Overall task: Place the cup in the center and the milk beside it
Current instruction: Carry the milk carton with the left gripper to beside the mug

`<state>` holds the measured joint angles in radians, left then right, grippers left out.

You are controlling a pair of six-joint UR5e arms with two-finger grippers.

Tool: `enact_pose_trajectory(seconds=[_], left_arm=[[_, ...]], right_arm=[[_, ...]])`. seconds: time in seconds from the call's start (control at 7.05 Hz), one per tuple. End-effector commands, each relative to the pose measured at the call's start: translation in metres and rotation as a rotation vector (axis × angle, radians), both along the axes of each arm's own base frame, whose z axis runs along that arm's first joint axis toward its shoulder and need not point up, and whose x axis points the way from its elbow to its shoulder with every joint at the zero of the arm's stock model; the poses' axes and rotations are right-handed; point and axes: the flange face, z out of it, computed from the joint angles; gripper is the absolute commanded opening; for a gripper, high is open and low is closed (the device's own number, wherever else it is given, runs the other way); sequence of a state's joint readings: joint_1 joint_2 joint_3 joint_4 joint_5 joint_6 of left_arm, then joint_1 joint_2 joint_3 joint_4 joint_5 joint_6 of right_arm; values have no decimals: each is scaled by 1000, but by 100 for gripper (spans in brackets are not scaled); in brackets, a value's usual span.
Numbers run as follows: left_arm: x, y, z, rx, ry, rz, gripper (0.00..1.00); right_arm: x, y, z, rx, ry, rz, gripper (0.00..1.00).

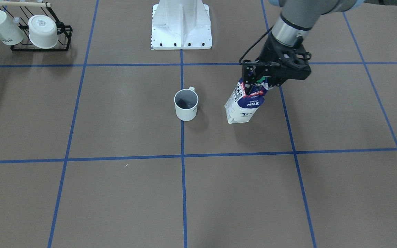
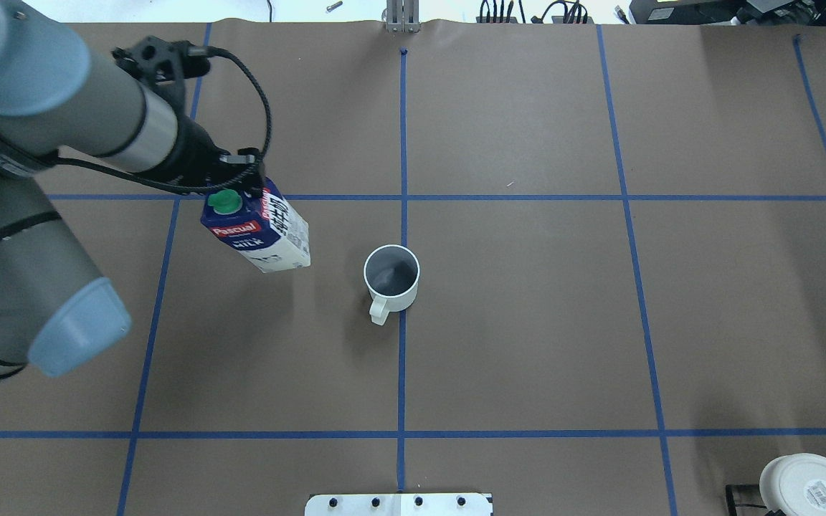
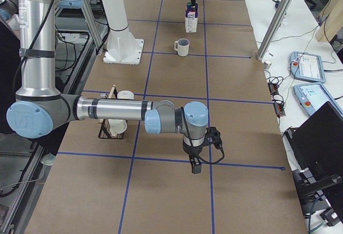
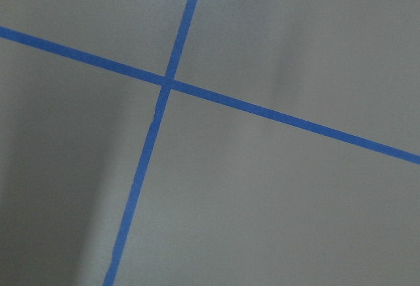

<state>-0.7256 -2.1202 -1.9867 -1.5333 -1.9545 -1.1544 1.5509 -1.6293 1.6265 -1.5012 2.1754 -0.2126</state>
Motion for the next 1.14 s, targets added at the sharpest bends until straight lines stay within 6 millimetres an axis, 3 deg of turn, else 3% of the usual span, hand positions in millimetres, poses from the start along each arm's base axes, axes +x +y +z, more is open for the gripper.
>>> enact_pose_trajectory(seconds=[0.0,0.28,0.43,0.57,0.71,0.85,0.99], left_arm=[[71,29,-31,-13,-41,-15,27],[82,29,-23,-12,-67,-19,27],[87,29,-20,-17,-75,-14,35],[97,38,-20,-14,-74,8,49],[97,39,-21,-12,-72,10,79],[95,40,-22,-8,-68,9,98],[89,43,-29,3,-53,10,98]], right_arm=[[0,1,4,-9,-1,1,100],[0,-2,3,-6,-1,1,100],[0,-2,1,-6,-2,4,100],[0,-2,1,-7,-2,7,100],[0,-2,1,-6,-2,6,100],[0,-3,0,-11,-2,14,100],[0,-3,-1,-22,-2,35,100]])
